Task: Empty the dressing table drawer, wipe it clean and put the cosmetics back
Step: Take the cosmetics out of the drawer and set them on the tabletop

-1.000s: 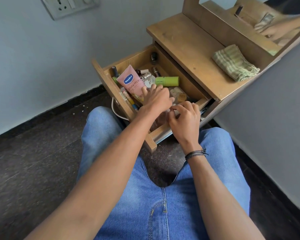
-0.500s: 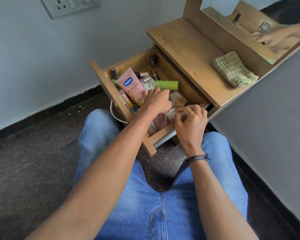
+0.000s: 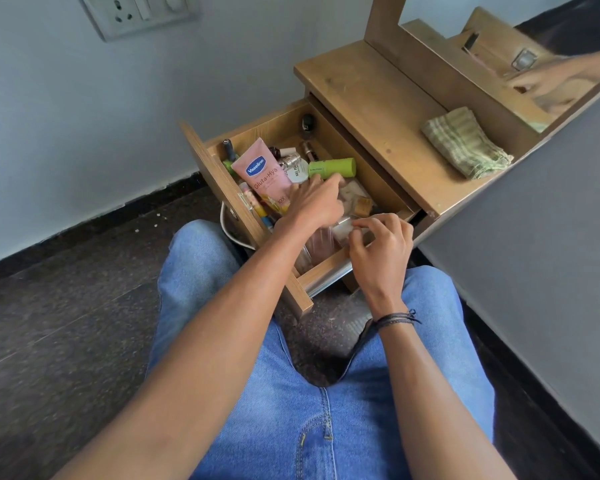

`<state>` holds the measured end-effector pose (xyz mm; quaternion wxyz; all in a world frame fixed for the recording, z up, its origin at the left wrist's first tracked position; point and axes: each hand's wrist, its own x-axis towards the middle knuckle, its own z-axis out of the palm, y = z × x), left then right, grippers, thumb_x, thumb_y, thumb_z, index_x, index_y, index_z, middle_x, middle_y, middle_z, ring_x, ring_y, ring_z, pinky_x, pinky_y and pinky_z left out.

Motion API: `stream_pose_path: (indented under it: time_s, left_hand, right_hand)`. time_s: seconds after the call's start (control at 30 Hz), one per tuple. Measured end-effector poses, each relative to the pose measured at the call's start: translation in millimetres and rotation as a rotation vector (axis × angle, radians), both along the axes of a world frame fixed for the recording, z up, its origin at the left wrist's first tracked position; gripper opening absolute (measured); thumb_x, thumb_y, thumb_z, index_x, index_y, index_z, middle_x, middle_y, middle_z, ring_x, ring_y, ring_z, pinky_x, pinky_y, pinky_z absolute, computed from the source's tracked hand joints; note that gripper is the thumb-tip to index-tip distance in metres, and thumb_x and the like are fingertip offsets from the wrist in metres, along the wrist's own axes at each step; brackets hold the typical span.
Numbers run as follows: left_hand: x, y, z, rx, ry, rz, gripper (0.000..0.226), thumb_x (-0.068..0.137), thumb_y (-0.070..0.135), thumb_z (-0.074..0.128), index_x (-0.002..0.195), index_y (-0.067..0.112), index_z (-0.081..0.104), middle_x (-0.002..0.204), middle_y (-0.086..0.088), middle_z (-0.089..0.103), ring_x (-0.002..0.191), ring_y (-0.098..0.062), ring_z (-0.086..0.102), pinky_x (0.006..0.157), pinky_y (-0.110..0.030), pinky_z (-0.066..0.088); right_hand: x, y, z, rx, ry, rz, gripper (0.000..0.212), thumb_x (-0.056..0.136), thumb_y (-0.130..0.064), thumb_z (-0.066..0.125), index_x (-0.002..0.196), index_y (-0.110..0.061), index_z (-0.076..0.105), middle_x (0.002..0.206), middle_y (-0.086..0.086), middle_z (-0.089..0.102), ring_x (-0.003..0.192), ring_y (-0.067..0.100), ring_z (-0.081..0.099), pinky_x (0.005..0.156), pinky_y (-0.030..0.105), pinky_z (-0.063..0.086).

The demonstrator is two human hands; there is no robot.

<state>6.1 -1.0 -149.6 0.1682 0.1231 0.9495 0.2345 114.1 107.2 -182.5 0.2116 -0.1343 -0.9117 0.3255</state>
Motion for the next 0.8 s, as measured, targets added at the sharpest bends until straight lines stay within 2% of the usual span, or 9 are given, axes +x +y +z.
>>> stream_pose_path:
  time_s: [0.07, 0.13, 0.2, 0.3, 0.4, 0.53, 0.63, 0.7, 0.8]
  left_hand:
    - [0.3, -1.7, 3.5, 0.076, -0.001, 0.042, 0.041, 0.098, 0.011, 0.05, 0.137, 0.025, 0.046, 0.142, -0.01, 0.042, 0.109, -0.027, 0.055, 0.085, -0.037, 0.045]
    - [-0.6, -2.7, 4.9, 0.127, 0.027, 0.083, 0.037, 0.1, 0.011, 0.048, 0.134, 0.025, 0.049, 0.142, -0.009, 0.04, 0.089, -0.021, 0.053, 0.059, -0.026, 0.038]
    - [-1.5, -2.2, 4.9, 0.169, 0.044, 0.106, 0.035, 0.099, 0.009, 0.049, 0.13, 0.025, 0.052, 0.14, -0.007, 0.041, 0.084, -0.018, 0.052, 0.053, -0.024, 0.032]
    - [-2.5, -1.5, 5.5, 0.241, 0.062, 0.13, 0.037, 0.096, 0.004, 0.054, 0.127, 0.025, 0.056, 0.137, -0.004, 0.044, 0.081, -0.013, 0.055, 0.056, -0.024, 0.038]
    - [-2.3, -2.0, 6.4, 0.299, 0.064, 0.147, 0.039, 0.093, 0.0, 0.057, 0.122, 0.026, 0.059, 0.129, -0.003, 0.047, 0.096, -0.019, 0.058, 0.071, -0.033, 0.051]
    - [-5.7, -3.5, 6.0, 0.376, 0.043, 0.157, 0.039, 0.089, 0.0, 0.063, 0.12, 0.025, 0.06, 0.123, -0.002, 0.053, 0.103, -0.019, 0.057, 0.08, -0.034, 0.053]
    - [-9.5, -6.9, 7.6, 0.461, -0.038, 0.193, 0.041, 0.087, 0.006, 0.072, 0.122, 0.025, 0.059, 0.118, 0.003, 0.061, 0.107, -0.016, 0.059, 0.087, -0.033, 0.049]
    - [-10.6, -9.5, 9.4, 0.505, -0.097, 0.214, 0.042, 0.087, 0.009, 0.075, 0.122, 0.026, 0.059, 0.116, 0.003, 0.064, 0.106, -0.016, 0.061, 0.085, -0.031, 0.047]
    - [-10.6, -12.3, 12.6, 0.556, -0.136, 0.233, 0.04, 0.086, 0.009, 0.075, 0.12, 0.026, 0.06, 0.104, -0.003, 0.07, 0.1, -0.019, 0.066, 0.089, -0.039, 0.052]
  right_hand:
    - [-0.3, 0.0, -0.3, -0.009, 0.002, -0.001, 0.018, 0.089, -0.018, 0.061, 0.094, -0.017, 0.079, 0.099, -0.002, 0.066, 0.107, 0.017, 0.046, 0.097, 0.04, 0.042]
    - [-0.7, 0.3, -0.6, -0.018, 0.003, -0.002, 0.018, 0.089, -0.018, 0.062, 0.096, -0.017, 0.079, 0.1, -0.002, 0.066, 0.108, 0.018, 0.046, 0.097, 0.041, 0.042]
    - [-0.9, 0.5, -0.9, -0.023, 0.004, -0.005, 0.019, 0.089, -0.018, 0.062, 0.097, -0.017, 0.078, 0.101, -0.002, 0.065, 0.108, 0.017, 0.046, 0.098, 0.041, 0.042]
    - [-1.2, 1.3, -1.2, -0.018, 0.004, -0.006, 0.02, 0.089, -0.017, 0.062, 0.103, -0.018, 0.077, 0.107, -0.003, 0.062, 0.106, 0.017, 0.046, 0.098, 0.041, 0.042]
    - [-5.2, 4.6, -1.5, 0.019, -0.01, -0.006, 0.026, 0.087, -0.02, 0.063, 0.11, -0.021, 0.074, 0.117, -0.003, 0.058, 0.108, 0.019, 0.047, 0.1, 0.04, 0.041]
    - [-9.6, 7.9, -3.7, 0.068, -0.057, -0.006, 0.035, 0.089, -0.026, 0.061, 0.122, -0.022, 0.073, 0.127, -0.002, 0.061, 0.118, 0.025, 0.047, 0.105, 0.044, 0.039]
    - [-8.5, 6.9, -5.7, 0.096, -0.079, -0.001, 0.034, 0.092, -0.029, 0.057, 0.119, -0.021, 0.075, 0.127, -0.003, 0.065, 0.124, 0.025, 0.045, 0.106, 0.048, 0.038]
    - [-8.4, 6.2, -6.1, 0.102, -0.084, 0.003, 0.035, 0.093, -0.031, 0.054, 0.116, -0.02, 0.076, 0.126, -0.004, 0.067, 0.126, 0.025, 0.045, 0.107, 0.05, 0.038]
    - [-7.9, 6.7, -6.9, 0.095, -0.085, 0.004, 0.032, 0.093, -0.031, 0.054, 0.112, -0.02, 0.077, 0.124, -0.005, 0.068, 0.128, 0.025, 0.044, 0.108, 0.049, 0.036]
